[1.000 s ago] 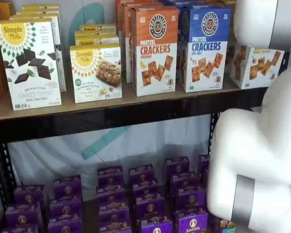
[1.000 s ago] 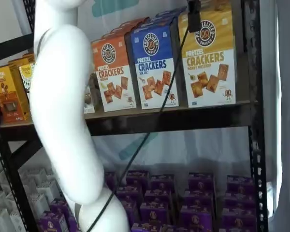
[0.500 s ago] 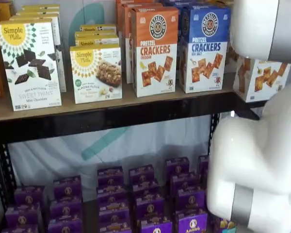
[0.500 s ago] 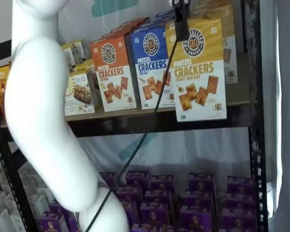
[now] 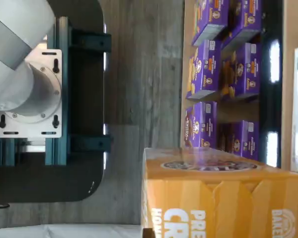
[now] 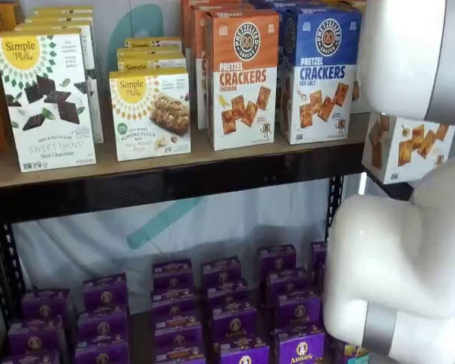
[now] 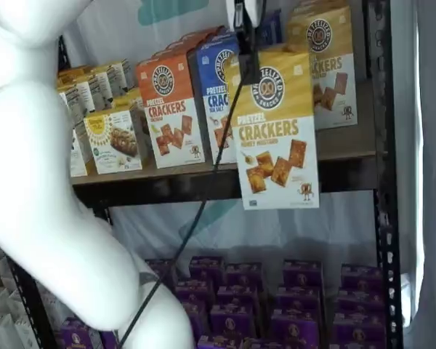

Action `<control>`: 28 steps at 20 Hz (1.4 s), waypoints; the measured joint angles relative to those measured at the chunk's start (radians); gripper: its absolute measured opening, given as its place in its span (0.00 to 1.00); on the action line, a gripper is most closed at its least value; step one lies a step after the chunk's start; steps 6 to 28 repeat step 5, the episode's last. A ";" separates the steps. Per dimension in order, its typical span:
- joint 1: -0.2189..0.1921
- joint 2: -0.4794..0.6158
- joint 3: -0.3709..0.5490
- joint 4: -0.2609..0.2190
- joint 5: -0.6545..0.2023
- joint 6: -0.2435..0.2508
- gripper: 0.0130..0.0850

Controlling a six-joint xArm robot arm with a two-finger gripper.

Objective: Retrieve the yellow and white box located on the top shelf, the sixth one from the left

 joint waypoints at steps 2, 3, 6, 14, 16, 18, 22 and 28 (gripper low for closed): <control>0.010 -0.016 0.016 -0.002 0.010 0.010 0.61; 0.014 -0.023 0.022 -0.001 0.014 0.015 0.61; 0.018 -0.029 0.027 0.003 0.022 0.021 0.61; 0.018 -0.029 0.027 0.003 0.022 0.021 0.61; 0.018 -0.029 0.027 0.003 0.022 0.021 0.61; 0.018 -0.029 0.027 0.003 0.022 0.021 0.61; 0.018 -0.029 0.027 0.003 0.022 0.021 0.61; 0.018 -0.029 0.027 0.003 0.022 0.021 0.61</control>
